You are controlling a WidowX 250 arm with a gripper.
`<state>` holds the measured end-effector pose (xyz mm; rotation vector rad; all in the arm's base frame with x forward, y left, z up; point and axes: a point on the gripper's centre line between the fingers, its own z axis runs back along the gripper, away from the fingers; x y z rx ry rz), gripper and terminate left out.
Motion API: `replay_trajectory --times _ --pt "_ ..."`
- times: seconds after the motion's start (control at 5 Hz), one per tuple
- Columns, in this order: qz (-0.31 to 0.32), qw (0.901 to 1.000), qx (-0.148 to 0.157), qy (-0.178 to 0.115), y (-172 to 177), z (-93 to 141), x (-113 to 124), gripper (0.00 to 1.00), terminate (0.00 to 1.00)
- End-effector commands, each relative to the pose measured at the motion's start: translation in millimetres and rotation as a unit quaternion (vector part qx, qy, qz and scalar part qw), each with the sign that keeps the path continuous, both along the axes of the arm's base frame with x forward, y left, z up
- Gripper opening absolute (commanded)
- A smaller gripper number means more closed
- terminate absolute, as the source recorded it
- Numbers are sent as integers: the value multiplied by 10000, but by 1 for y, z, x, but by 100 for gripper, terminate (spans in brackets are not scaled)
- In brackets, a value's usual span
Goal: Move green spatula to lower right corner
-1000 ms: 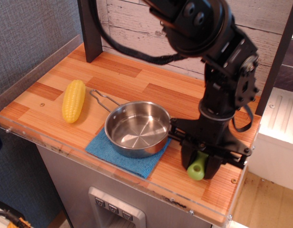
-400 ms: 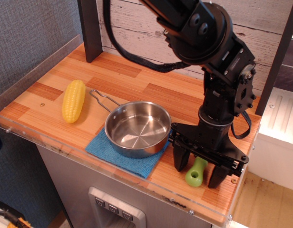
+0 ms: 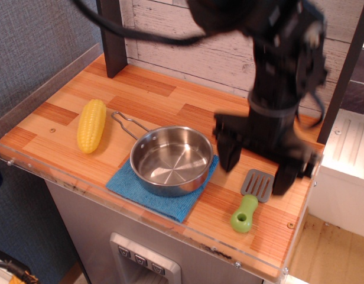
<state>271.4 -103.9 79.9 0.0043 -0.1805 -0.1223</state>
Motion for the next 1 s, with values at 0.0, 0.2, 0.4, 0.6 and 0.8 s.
replay_trajectory --times 0.0,0.2,0.4,0.6,0.8 --pt "269 9987 -118 -422 35 39 -6 100 0" --pt "232 9991 -117 -334 47 36 -2 100 0" --pt "232 9991 -117 -334 47 36 -2 100 0" --pt "232 9991 -117 -334 47 36 -2 100 0" --pt "232 9991 -117 -334 47 36 -2 100 100"
